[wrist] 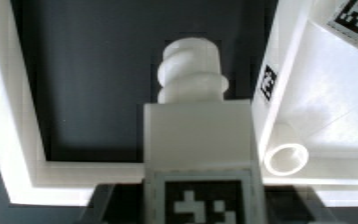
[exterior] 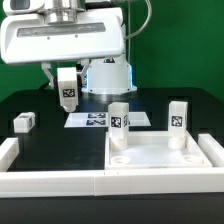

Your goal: Assemble square table

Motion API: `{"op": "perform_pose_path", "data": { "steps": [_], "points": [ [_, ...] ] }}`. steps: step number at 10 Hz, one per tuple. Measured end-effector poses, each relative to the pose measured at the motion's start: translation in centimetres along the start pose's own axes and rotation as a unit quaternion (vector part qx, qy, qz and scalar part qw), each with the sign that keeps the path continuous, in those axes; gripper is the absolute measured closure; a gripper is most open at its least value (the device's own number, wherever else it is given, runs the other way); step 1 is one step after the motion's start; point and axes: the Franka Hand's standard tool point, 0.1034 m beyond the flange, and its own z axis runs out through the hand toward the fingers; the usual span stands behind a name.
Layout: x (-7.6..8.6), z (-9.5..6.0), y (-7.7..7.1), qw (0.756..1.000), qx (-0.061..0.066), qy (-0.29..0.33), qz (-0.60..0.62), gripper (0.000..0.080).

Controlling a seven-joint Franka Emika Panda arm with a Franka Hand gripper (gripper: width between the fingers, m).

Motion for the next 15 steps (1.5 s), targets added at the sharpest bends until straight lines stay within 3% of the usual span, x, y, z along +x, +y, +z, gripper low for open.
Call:
{"op": "perform_pose_path", "data": {
  "steps": [1, 5, 7, 9, 12, 14, 15],
  "points": [
    [0.3, 0.4, -0.7, 1.000, 0.001, 0.001, 0.002, 0.0514],
    [5.8, 1.4, -4.1, 0.999, 0.006, 0.031, 0.014, 0.0514],
    [7.5, 1.6, -7.4, 0.998, 0.016, 0.039, 0.054, 0.0514],
    [8.0, 2.9, -10.4, 0.996, 0.021, 0.041, 0.075, 0.0514],
    [7.8, 3.2, -10.4, 0.996, 0.020, 0.040, 0.076, 0.0514],
    [7.9, 3.2, -9.8, 0.996, 0.006, 0.061, 0.072, 0.0514],
    [7.3, 3.1, -8.4, 0.990, -0.034, 0.119, 0.062, 0.0514]
  ]
}}
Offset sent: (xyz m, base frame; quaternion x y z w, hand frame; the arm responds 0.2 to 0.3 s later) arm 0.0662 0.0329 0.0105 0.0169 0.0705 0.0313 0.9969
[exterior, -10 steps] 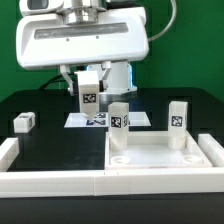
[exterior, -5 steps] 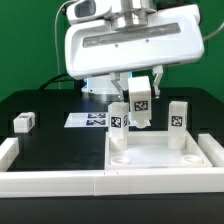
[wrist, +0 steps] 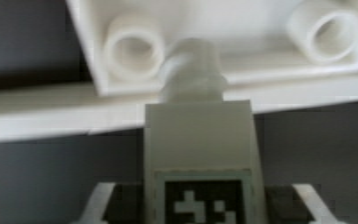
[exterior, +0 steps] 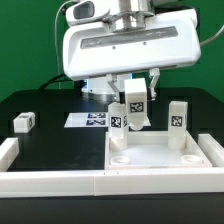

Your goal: Assemble square table

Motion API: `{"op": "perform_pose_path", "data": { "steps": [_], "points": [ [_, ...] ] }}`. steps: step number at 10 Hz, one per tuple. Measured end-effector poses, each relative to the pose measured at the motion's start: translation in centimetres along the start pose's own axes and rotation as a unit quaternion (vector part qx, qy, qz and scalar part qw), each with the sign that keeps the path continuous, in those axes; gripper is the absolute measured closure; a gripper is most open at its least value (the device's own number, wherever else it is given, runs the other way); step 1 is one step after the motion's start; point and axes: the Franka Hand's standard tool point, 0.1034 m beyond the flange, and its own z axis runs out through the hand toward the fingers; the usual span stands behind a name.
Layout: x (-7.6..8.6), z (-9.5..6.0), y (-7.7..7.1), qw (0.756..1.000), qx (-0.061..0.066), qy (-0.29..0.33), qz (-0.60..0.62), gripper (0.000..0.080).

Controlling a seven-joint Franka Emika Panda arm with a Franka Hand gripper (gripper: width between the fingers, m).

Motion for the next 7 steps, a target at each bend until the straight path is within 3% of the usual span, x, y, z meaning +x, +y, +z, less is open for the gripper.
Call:
{"op": "perform_pose_path", "data": {
  "steps": [1, 2, 4, 6, 7],
  "points": [
    [-1.6, 0.2, 0.1, 0.999, -0.024, 0.038, -0.004, 0.0514],
    [-2.4, 0.8, -0.8, 0.999, -0.021, 0.044, 0.009, 0.0514],
    [-2.2, 1.3, -2.6, 0.999, -0.008, 0.043, 0.024, 0.0514],
    [-1.4, 1.5, -4.7, 0.998, 0.007, 0.049, 0.044, 0.0514],
    [-0.5, 1.7, -6.9, 0.996, 0.019, 0.055, 0.060, 0.0514]
  ]
}}
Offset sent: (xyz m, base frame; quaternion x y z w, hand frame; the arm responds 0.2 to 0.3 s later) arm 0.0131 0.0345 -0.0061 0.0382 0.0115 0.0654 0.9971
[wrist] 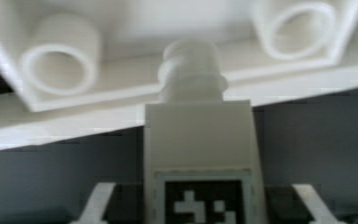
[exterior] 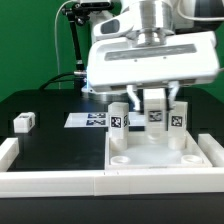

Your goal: Assemble square table

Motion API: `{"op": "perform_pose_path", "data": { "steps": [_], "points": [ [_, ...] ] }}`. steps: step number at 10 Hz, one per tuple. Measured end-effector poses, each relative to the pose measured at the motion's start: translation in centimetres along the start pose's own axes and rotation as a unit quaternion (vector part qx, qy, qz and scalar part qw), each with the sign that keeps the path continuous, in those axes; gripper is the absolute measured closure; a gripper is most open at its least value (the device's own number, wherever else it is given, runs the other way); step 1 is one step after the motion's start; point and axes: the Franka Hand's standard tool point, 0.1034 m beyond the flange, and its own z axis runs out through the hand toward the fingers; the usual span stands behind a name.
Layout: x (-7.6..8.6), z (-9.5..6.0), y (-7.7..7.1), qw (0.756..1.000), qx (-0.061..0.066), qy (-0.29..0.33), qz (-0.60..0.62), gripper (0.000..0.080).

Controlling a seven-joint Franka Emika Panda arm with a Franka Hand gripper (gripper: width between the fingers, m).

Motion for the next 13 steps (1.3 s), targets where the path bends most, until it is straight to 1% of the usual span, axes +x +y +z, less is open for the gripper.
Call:
{"op": "perform_pose_path", "data": {
  "steps": [1, 2, 6, 7, 8, 9, 10, 12, 13],
  "points": [
    [0.8, 0.3, -2.0, 1.000, 0.011, 0.008, 0.009, 0.0512],
    [1.3, 0.3, -2.1, 1.000, 0.011, 0.016, 0.008, 0.0512],
    [1.1, 0.4, -1.9, 1.000, 0.010, 0.013, 0.008, 0.0512],
    [1.0, 0.4, -2.1, 1.000, 0.010, 0.013, 0.008, 0.0512],
    [0.0, 0.6, -3.0, 1.000, 0.011, 0.013, 0.003, 0.0512],
    [-0.7, 1.0, -3.6, 1.000, 0.012, 0.012, -0.003, 0.0512],
    [-1.2, 1.3, -3.5, 1.000, 0.012, 0.002, -0.003, 0.0512],
    [-1.6, 1.6, -3.3, 1.000, 0.009, 0.003, -0.004, 0.0512],
    [-2.0, 1.8, -3.2, 1.000, 0.009, -0.007, -0.003, 0.0512]
  ]
}}
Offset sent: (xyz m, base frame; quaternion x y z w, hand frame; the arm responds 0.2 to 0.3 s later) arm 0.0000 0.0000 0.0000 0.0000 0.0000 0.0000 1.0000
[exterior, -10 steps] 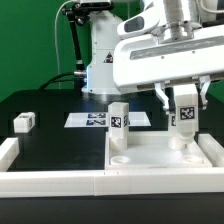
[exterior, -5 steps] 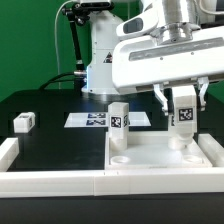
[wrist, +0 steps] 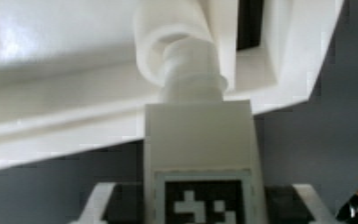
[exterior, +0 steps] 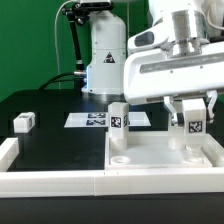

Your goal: Assemble square table

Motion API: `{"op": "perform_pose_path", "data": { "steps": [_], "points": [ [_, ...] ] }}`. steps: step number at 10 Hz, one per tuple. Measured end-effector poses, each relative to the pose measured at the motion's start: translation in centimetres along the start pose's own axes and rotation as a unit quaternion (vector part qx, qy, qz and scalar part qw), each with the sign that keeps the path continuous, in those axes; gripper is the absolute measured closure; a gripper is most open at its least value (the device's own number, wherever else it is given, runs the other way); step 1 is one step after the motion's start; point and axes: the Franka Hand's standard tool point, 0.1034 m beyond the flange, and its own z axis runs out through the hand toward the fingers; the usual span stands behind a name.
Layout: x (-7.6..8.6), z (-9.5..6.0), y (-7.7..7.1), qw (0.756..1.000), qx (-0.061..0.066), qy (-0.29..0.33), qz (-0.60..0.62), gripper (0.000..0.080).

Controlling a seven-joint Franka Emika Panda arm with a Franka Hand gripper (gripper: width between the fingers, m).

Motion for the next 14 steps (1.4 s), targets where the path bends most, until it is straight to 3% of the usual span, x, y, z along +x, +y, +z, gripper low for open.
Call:
{"op": "perform_pose_path", "data": {
  "steps": [7, 8, 9, 14],
  "points": [
    [0.0, 0.3, 0.3, 1.000, -0.002, 0.003, 0.000, 0.0512],
    [-0.1, 0.3, 0.6, 1.000, -0.009, 0.019, -0.003, 0.0512],
    [-1.1, 0.9, 0.5, 1.000, -0.006, 0.000, -0.003, 0.0512],
    [-1.2, 0.9, 0.4, 1.000, -0.004, -0.007, -0.002, 0.0512]
  ]
}}
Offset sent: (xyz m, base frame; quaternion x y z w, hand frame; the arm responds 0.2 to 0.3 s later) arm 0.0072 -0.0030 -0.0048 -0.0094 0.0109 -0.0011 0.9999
